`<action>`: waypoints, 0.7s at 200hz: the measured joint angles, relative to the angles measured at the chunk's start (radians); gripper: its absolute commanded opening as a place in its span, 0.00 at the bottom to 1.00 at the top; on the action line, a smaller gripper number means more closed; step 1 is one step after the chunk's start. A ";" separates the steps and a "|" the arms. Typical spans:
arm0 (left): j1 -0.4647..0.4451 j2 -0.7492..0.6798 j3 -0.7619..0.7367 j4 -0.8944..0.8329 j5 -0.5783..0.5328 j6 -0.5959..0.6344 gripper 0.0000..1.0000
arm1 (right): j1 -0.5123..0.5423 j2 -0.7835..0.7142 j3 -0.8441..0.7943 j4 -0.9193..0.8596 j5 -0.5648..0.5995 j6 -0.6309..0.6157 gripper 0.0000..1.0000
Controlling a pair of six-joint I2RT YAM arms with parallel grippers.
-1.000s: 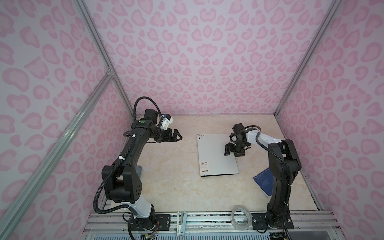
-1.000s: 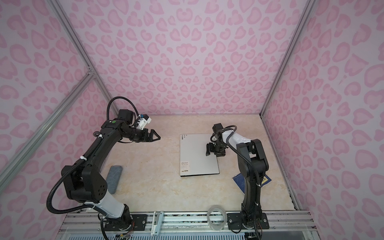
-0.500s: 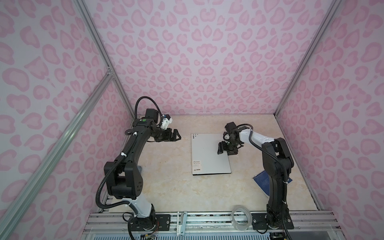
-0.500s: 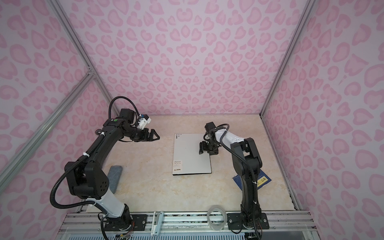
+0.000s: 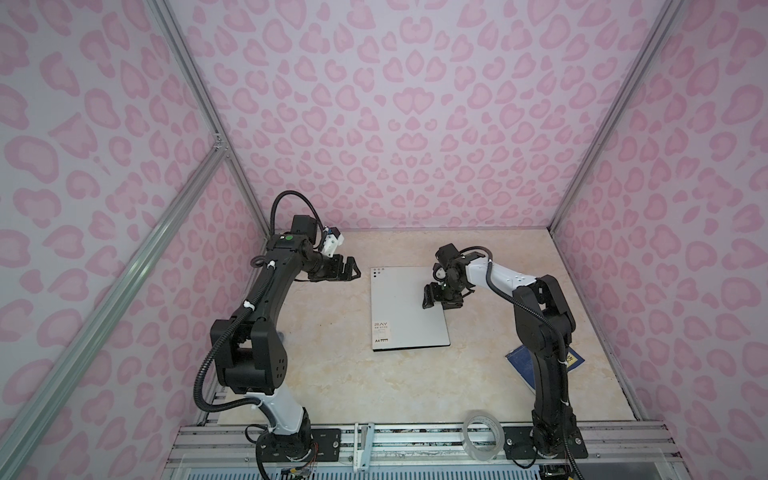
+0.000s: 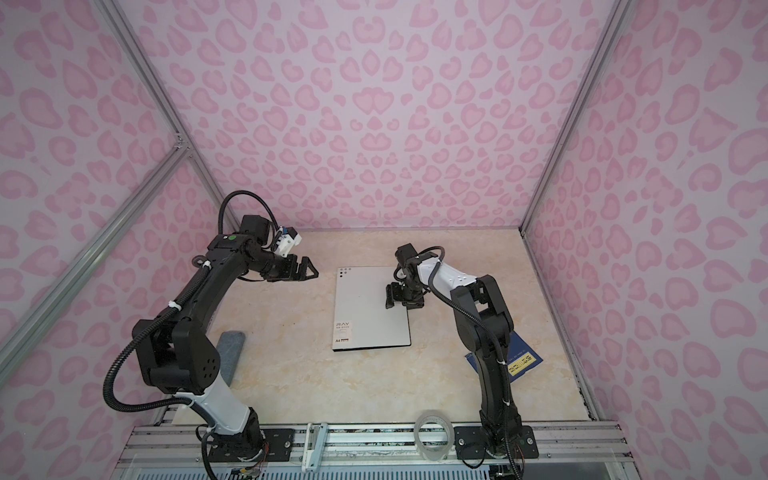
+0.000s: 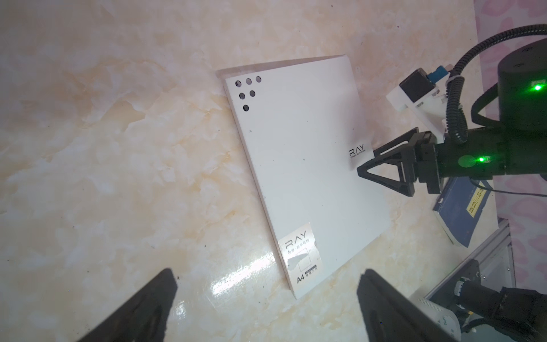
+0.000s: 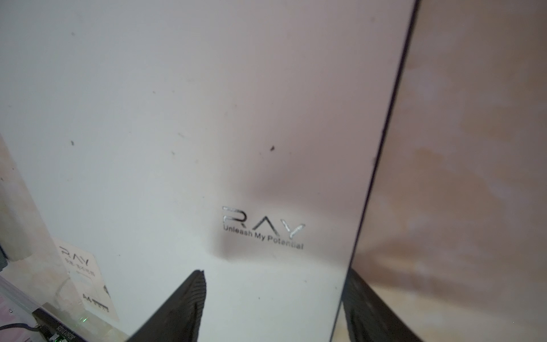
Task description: Put the files into the folder
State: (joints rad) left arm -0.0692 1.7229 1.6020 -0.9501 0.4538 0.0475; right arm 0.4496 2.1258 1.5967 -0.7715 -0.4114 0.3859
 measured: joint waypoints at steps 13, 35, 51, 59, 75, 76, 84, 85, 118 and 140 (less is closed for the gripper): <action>0.002 0.000 0.008 0.000 -0.010 0.004 0.99 | 0.000 -0.009 -0.012 0.010 -0.006 0.007 0.75; 0.003 0.001 0.012 -0.003 -0.029 0.007 0.98 | -0.005 -0.016 -0.024 0.022 -0.008 0.014 0.75; 0.005 0.001 0.013 -0.006 -0.039 0.007 0.98 | -0.009 -0.017 -0.021 0.026 -0.003 0.013 0.77; 0.005 0.001 0.013 -0.005 -0.045 0.007 0.98 | -0.014 -0.019 -0.016 0.027 0.005 0.007 0.77; 0.005 -0.001 0.013 -0.005 -0.068 0.006 0.98 | -0.034 -0.037 -0.009 0.035 0.044 -0.009 0.79; 0.005 -0.001 0.013 -0.004 -0.069 0.006 0.98 | -0.035 -0.039 -0.009 0.036 0.045 -0.010 0.79; 0.005 -0.007 0.009 0.002 -0.089 0.006 0.98 | -0.050 -0.057 -0.009 0.049 0.064 -0.016 0.81; 0.005 -0.009 0.008 0.004 -0.093 0.006 0.98 | -0.051 -0.060 -0.009 0.050 0.067 -0.016 0.81; 0.025 -0.090 -0.079 0.087 -0.194 -0.037 0.98 | -0.134 -0.200 -0.114 0.178 0.124 -0.033 0.98; 0.044 -0.166 -0.201 0.188 -0.276 -0.094 0.98 | -0.203 -0.312 -0.246 0.304 0.148 -0.022 0.98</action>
State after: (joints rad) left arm -0.0254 1.5570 1.4006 -0.7624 0.1780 -0.0467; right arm 0.2466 1.8137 1.3502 -0.4675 -0.2630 0.3637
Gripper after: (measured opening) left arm 0.981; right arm 0.982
